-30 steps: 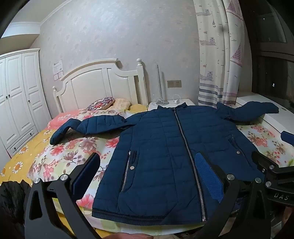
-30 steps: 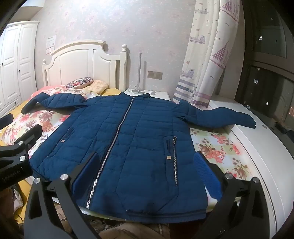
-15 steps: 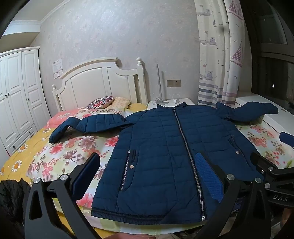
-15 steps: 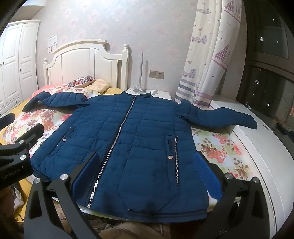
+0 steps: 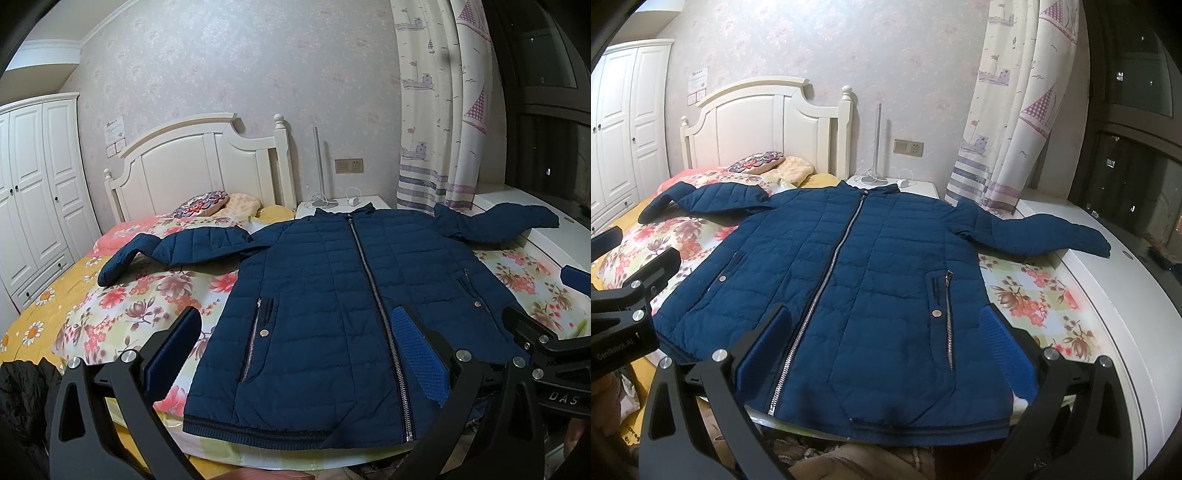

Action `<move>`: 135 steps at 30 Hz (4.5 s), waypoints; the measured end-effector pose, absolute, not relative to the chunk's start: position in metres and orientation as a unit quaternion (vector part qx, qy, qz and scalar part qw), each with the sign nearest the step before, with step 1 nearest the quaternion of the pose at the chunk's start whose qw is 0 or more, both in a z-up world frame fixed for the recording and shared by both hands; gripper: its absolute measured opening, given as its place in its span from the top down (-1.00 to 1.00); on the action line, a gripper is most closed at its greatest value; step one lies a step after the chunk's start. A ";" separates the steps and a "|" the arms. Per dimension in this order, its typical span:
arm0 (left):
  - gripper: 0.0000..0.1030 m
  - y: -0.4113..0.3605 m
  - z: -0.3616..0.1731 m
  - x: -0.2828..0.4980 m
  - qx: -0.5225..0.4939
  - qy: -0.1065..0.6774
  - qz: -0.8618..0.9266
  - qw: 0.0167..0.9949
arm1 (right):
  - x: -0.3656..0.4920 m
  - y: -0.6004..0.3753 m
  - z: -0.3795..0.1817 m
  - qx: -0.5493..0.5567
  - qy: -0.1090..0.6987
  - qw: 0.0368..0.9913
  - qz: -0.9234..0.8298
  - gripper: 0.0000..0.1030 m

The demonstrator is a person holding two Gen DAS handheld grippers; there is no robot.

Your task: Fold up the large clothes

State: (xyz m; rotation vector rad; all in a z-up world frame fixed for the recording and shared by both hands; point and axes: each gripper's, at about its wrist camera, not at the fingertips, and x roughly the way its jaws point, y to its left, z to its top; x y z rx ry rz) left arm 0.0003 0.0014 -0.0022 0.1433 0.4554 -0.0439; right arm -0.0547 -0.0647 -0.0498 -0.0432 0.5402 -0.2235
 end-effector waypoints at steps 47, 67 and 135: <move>-0.91 0.004 -0.006 -0.002 0.068 0.229 -0.023 0.971 | -0.055 -0.057 -0.054 -0.020 0.276 0.956 -0.099 -0.96; -0.91 -0.009 -0.037 0.058 0.053 0.287 -0.076 0.953 | -0.024 -0.100 -0.080 0.028 0.305 0.949 -0.074 -0.96; -0.89 -0.338 -0.104 0.347 0.413 0.255 -0.263 0.834 | 0.152 -0.282 -0.169 0.156 0.397 0.902 -0.062 -0.56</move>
